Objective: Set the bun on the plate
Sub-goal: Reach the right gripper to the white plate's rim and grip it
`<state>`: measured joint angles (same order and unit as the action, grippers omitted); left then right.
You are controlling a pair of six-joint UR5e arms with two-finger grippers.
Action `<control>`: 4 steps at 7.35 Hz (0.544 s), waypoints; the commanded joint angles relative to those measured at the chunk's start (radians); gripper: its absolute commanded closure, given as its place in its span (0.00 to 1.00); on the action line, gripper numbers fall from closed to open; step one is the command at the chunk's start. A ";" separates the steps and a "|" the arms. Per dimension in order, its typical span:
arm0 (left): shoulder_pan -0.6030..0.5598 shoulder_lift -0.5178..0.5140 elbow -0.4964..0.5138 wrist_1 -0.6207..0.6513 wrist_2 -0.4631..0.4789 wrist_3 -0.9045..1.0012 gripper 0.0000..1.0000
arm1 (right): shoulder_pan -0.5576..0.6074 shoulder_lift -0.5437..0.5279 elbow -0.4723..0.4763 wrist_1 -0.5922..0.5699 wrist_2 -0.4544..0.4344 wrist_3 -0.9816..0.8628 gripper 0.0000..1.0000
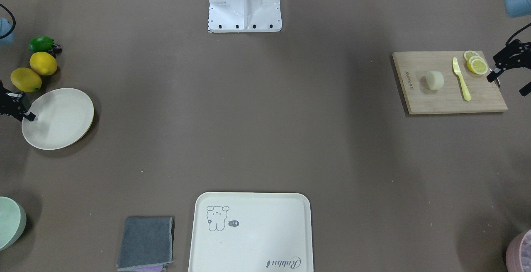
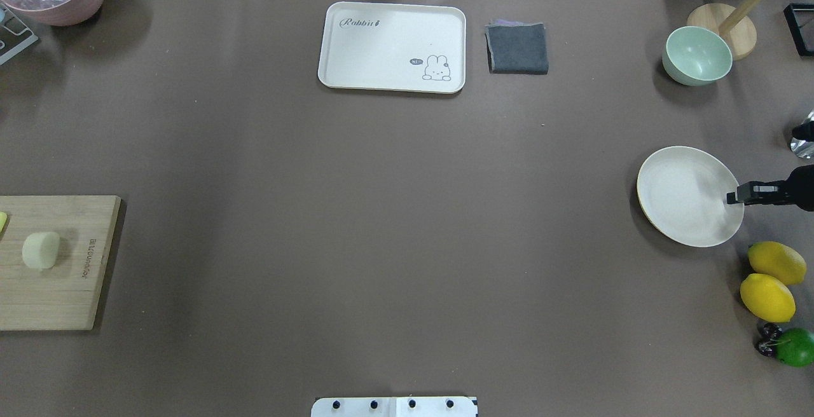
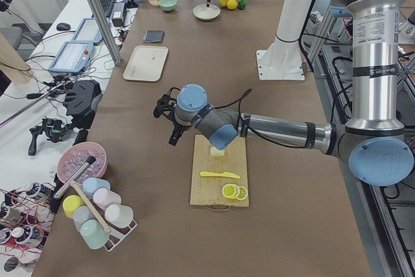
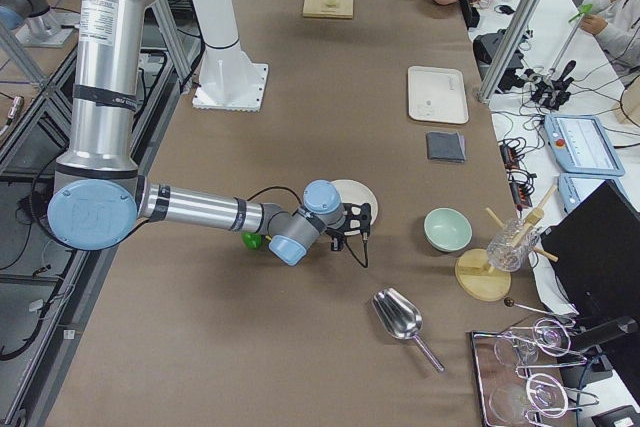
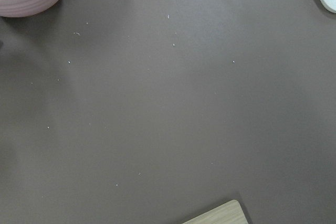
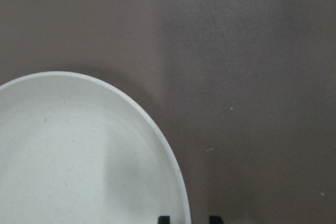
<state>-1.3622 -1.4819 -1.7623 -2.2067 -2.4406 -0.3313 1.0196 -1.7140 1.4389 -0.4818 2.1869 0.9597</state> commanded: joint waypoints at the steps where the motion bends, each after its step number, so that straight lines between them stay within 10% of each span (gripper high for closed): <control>1: 0.000 0.002 -0.002 -0.001 0.000 0.000 0.02 | -0.007 -0.009 0.001 0.005 -0.001 0.001 0.86; 4: 0.000 0.002 0.000 -0.001 0.000 0.000 0.02 | -0.006 -0.007 0.026 0.005 0.010 0.007 1.00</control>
<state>-1.3622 -1.4803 -1.7631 -2.2074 -2.4406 -0.3313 1.0127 -1.7215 1.4493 -0.4774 2.1891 0.9623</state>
